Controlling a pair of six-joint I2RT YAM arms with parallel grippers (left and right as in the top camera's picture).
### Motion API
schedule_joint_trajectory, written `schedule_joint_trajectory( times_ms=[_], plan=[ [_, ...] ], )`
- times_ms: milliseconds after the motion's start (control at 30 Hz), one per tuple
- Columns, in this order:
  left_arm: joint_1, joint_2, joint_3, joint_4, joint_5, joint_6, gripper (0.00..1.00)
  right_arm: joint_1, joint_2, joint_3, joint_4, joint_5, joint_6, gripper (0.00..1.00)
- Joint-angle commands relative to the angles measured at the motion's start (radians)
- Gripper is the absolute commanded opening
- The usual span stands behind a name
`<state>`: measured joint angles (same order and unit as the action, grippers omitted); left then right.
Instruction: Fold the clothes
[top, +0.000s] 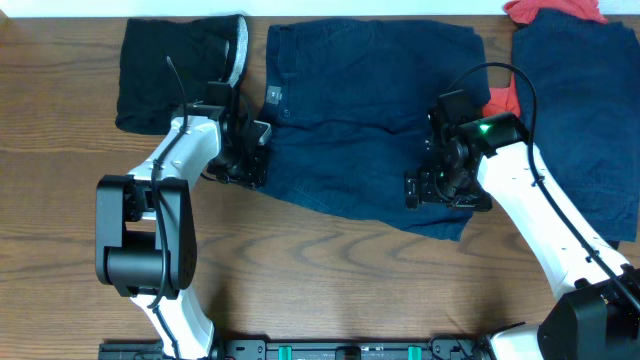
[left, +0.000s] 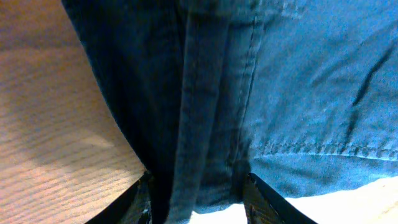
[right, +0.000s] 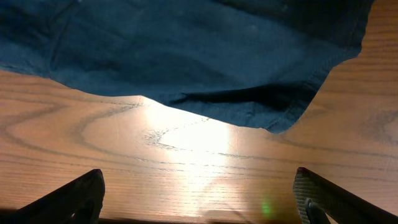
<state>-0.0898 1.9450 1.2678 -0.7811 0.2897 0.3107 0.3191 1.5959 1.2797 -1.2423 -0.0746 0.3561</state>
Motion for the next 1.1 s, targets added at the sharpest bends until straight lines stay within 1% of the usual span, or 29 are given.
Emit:
schedule_joint_trajectory(
  times_ms=[0, 100, 133, 200, 233, 267, 433, 500, 633, 700, 800, 933, 1067],
  plan=[
    [-0.001, 0.034, -0.019, -0.006, 0.016, -0.01, 0.47, 0.01, -0.008, -0.009, 0.002, 0.005, 0.014, 0.95],
    [-0.001, 0.06, -0.021, -0.006, 0.013, -0.039, 0.46, 0.009, -0.008, -0.027, 0.001, 0.037, 0.058, 0.94],
    [-0.001, 0.068, -0.021, -0.006, 0.013, -0.048, 0.4, 0.008, -0.008, -0.039, 0.005, 0.052, 0.079, 0.94],
    [-0.001, 0.075, -0.021, -0.006, 0.013, -0.066, 0.22, 0.005, -0.008, -0.064, 0.027, 0.064, 0.093, 0.95],
    [-0.001, 0.075, -0.021, -0.006, 0.013, -0.079, 0.09, 0.003, -0.008, -0.077, 0.042, 0.063, 0.093, 0.94],
    [0.0, 0.075, -0.021, -0.005, 0.013, -0.094, 0.06, 0.002, -0.008, -0.092, 0.063, 0.063, 0.093, 0.94],
    [0.0, 0.075, -0.02, 0.008, 0.013, -0.19, 0.06, 0.0, -0.008, -0.151, 0.134, 0.064, 0.094, 0.93],
    [0.0, 0.075, -0.02, 0.021, 0.013, -0.242, 0.06, 0.0, -0.007, -0.187, 0.161, 0.076, 0.122, 0.92],
    [0.0, 0.075, -0.02, 0.04, 0.013, -0.312, 0.06, 0.0, -0.007, -0.275, 0.219, 0.087, 0.195, 0.85],
    [0.0, 0.075, -0.02, 0.047, 0.013, -0.317, 0.06, 0.0, -0.007, -0.317, 0.238, 0.086, 0.228, 0.83],
    [0.0, 0.075, -0.02, 0.051, 0.013, -0.316, 0.06, 0.0, -0.007, -0.351, 0.245, 0.102, 0.258, 0.81],
    [0.0, 0.075, -0.02, 0.052, 0.013, -0.316, 0.06, 0.0, -0.007, -0.372, 0.259, 0.149, 0.27, 0.81],
    [0.0, 0.075, -0.02, 0.054, 0.013, -0.316, 0.05, 0.0, -0.007, -0.407, 0.322, 0.177, 0.278, 0.79]
  ],
)
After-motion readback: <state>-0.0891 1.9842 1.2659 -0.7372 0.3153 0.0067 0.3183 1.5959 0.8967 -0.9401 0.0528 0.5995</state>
